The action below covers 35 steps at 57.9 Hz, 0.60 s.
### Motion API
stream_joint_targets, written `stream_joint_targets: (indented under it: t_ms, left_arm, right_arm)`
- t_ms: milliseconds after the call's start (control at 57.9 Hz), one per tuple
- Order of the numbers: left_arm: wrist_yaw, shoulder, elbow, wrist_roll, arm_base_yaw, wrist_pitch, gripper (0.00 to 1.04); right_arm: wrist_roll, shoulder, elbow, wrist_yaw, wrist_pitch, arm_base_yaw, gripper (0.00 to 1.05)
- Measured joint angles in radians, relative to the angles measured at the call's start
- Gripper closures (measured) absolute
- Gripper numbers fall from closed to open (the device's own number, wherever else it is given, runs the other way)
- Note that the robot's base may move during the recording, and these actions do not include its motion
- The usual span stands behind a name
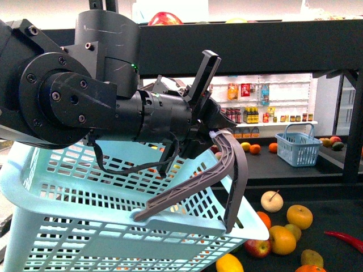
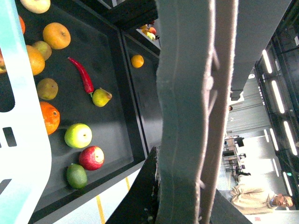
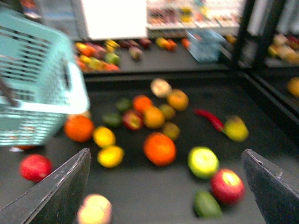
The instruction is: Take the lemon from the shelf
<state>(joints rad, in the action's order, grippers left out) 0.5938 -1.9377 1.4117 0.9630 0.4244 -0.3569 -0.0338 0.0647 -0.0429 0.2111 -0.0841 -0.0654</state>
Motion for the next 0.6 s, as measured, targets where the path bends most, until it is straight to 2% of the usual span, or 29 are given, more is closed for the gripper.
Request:
stream_joint_targets:
  t_ms: [35, 69, 138, 242, 380, 483, 604]
  left_arm:
    - [0.000, 0.000, 0.000, 0.000, 0.000, 0.000, 0.96]
    - [0.001, 0.000, 0.000, 0.002, 0.000, 0.000, 0.96]
    - [0.000, 0.000, 0.000, -0.001, 0.000, 0.000, 0.96]
    - [-0.001, -0.003, 0.000, 0.000, 0.000, 0.000, 0.96]
    - [-0.002, -0.003, 0.000, 0.000, 0.000, 0.000, 0.96]
    - [-0.008, -0.003, 0.000, 0.000, 0.000, 0.000, 0.96]
    - [-0.003, -0.003, 0.000, -0.001, 0.001, 0.000, 0.96]
  right_arm:
    - [-0.019, 0.073, -0.017, 0.131, -0.030, -0.033, 0.07]
    - [-0.032, 0.128, -0.021, 0.180, -0.031, -0.036, 0.07]
    - [-0.055, 0.240, -0.027, 0.194, -0.005, -0.015, 0.07]
    - [-0.078, 0.458, -0.064, 0.074, 0.095, 0.065, 0.07]
    - [-0.078, 0.897, -0.177, -0.116, 0.310, 0.186, 0.07]
    - [-0.078, 1.175, -0.287, -0.190, 0.391, 0.214, 0.07]
    - [-0.086, 1.502, -0.452, -0.255, 0.374, 0.212, 0.07]
